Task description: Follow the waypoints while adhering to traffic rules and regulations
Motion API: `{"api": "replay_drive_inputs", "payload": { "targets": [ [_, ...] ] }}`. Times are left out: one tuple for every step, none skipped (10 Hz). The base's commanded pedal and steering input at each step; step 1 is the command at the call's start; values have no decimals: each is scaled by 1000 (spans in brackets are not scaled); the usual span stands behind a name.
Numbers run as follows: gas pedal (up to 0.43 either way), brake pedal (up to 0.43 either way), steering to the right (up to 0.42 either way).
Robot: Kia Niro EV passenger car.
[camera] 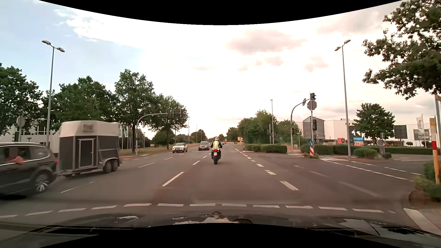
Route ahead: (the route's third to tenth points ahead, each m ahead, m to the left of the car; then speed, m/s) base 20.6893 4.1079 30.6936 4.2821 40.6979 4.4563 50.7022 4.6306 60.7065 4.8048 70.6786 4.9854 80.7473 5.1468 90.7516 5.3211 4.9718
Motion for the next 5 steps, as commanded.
{"api": "replay_drive_inputs", "payload": {
  "targets": [
    [260,0,0],
    [260,0,0],
    [260,0,0],
    [260,0,0],
    [260,0,0]
  ]
}}
